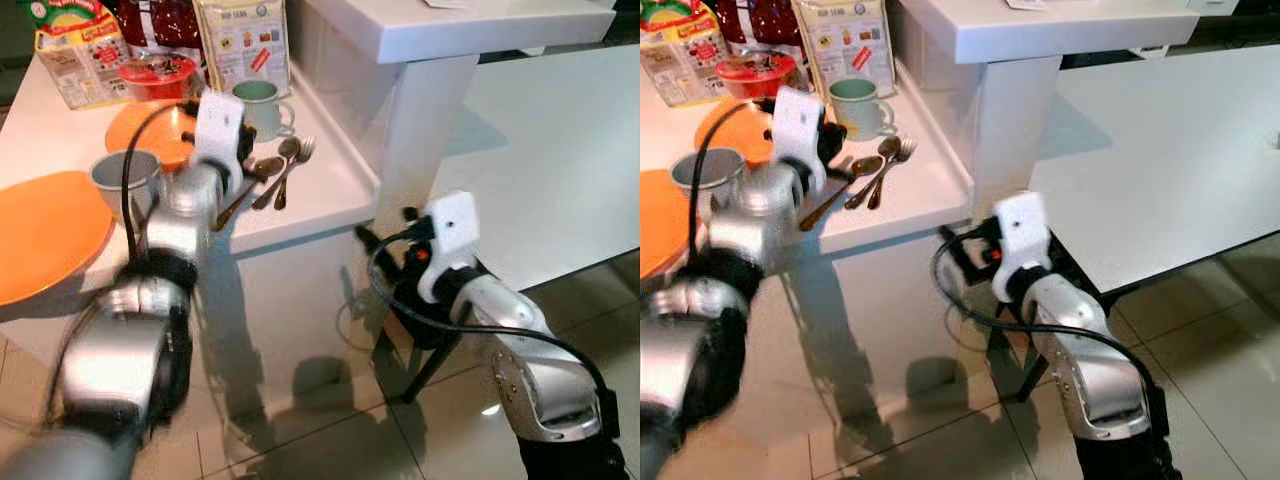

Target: Setting the table

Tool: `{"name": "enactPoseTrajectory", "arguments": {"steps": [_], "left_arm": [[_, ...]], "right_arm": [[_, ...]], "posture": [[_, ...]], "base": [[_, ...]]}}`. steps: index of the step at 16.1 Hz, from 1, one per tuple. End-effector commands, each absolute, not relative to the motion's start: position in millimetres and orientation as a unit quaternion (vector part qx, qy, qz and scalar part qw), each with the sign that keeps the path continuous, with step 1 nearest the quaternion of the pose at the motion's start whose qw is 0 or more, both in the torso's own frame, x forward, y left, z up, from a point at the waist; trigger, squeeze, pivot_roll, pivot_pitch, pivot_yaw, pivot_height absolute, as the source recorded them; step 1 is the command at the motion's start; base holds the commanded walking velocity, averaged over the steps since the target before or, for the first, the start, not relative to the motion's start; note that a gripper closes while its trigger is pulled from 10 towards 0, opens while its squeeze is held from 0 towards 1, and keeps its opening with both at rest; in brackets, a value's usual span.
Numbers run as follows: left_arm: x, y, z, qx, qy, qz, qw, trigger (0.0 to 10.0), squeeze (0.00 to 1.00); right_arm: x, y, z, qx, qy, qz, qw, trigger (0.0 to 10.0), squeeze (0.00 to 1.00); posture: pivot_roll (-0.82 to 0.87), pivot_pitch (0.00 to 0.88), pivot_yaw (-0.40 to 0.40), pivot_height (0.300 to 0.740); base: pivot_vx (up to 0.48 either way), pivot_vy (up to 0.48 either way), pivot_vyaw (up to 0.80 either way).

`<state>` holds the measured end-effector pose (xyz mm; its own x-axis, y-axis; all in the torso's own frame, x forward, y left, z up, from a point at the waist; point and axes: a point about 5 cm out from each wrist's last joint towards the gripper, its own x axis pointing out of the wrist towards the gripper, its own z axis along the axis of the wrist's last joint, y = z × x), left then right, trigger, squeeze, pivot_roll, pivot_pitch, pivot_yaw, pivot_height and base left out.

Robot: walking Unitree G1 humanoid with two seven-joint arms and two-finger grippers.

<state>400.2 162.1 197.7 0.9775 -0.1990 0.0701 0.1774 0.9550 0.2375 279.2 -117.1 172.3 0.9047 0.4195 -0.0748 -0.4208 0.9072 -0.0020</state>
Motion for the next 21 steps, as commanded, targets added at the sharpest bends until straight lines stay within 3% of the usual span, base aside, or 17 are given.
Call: {"name": "enactPoseTrajectory", "arguments": {"steps": [1, 4, 6, 17, 20, 21], "left_arm": [[393.3, 156.6, 205.5, 0.13, -0.097, -0.089, 0.983, 10.0, 0.0], [362.1, 151.6, 206.0, 0.086, -0.163, -0.102, 0.978, 10.0, 0.0], [348.6, 144.8, 206.6, 0.099, -0.182, -0.118, 0.971, 10.0, 0.0], [318.7, 151.7, 198.9, 0.113, -0.139, -0.107, 0.978, 10.0, 0.0], [308.1, 152.6, 191.5, 0.094, -0.12, -0.13, 0.98, 10.0, 0.0], [305.2, 151.7, 190.6, 0.08, -0.116, -0.144, 0.979, 10.0, 1.0]], "right_arm": [[278.7, -123.6, 173.7, -0.013, 0.025, 0.193, 0.981, 10.0, 0.0], [277.9, -120.9, 172.8, -0.005, 0.021, 0.183, 0.983, 10.0, 0.0], [278.4, -119.6, 172.7, 0.002, 0.02, 0.18, 0.984, 10.0, 0.0], [268.4, -112.7, 163.8, -0.01, 0.038, 0.237, 0.971, 10.0, 0.0], [261.5, -112.0, 162.7, -0.003, 0.039, 0.248, 0.968, 10.0, 0.0], [259.3, -112.3, 163.1, -0.001, 0.037, 0.252, 0.967, 10.0, 0.0]], "posture": [[-0.04, 0.0, -0.002, 0.74], [-0.03, 0.0, -0.01, 0.74], [-0.03, 0.0, -0.012, 0.74], [-0.02, 0.0, -0.014, 0.74], [-0.01, 0.0, -0.02, 0.74], [-0.01, 0.0, -0.02, 0.74]], "base": [[0.0, 0.0, 0.0], [0.0, 0.0, 0.0], [0.139, 0.0, 0.0], [0.421, 0.0, 0.0], [0.0, 0.0, 0.0], [0.0, 0.0, 0.0]]}}
